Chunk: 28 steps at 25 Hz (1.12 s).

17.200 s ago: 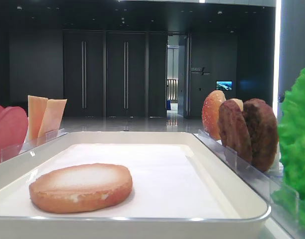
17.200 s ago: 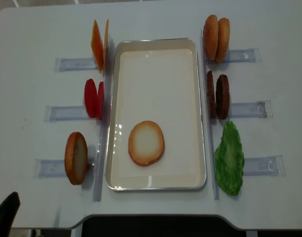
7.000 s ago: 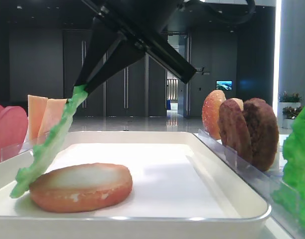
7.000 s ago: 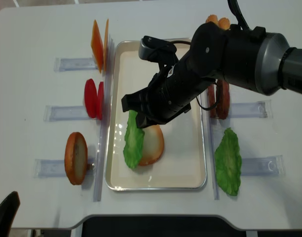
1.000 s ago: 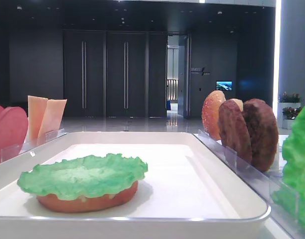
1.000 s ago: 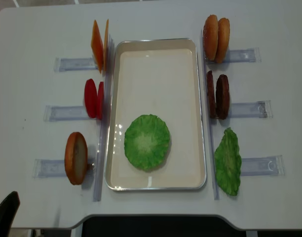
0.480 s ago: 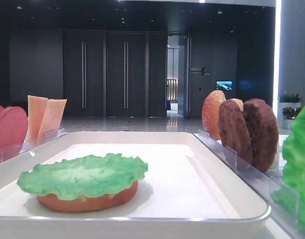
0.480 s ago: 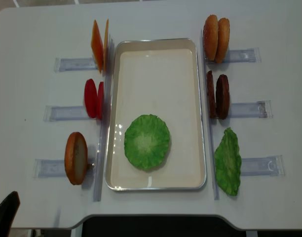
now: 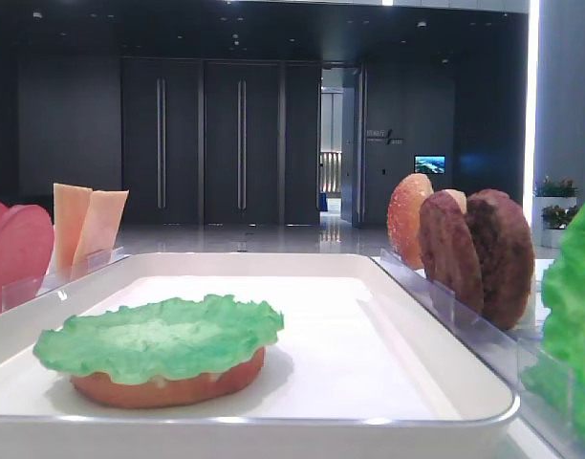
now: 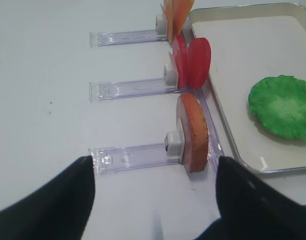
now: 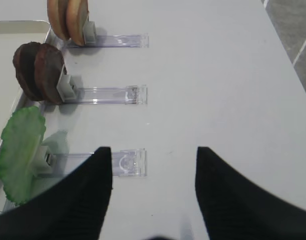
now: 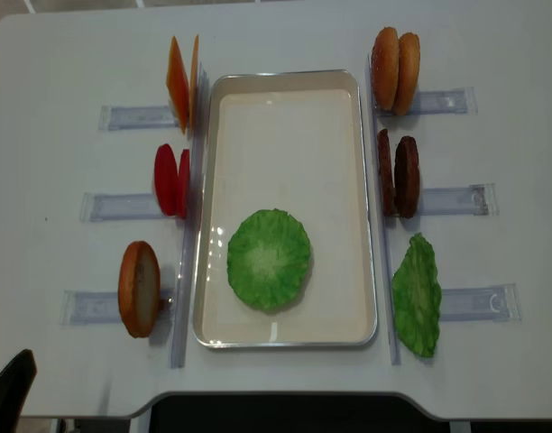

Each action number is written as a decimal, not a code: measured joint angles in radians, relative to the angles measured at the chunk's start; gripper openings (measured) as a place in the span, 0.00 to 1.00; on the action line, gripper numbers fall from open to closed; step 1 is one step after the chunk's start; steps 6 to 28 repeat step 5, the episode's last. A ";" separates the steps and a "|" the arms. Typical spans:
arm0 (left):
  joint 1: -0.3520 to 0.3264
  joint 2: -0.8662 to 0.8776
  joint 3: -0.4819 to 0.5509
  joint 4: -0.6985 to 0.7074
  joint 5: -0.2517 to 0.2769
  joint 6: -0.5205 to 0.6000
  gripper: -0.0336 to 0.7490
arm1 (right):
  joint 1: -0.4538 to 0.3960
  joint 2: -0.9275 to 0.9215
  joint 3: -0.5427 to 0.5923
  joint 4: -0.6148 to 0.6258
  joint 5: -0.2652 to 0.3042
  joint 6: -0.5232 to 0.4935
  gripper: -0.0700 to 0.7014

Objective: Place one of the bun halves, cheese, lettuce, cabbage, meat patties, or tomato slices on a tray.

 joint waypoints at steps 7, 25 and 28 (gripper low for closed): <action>0.000 0.000 0.000 0.000 0.000 0.000 0.78 | -0.028 0.000 0.000 0.000 0.000 -0.001 0.56; 0.000 0.000 0.000 0.000 0.000 0.000 0.78 | -0.028 0.000 0.000 0.000 0.000 -0.001 0.56; 0.000 0.000 0.000 0.000 0.000 0.000 0.78 | -0.028 0.000 0.000 0.000 0.000 -0.001 0.56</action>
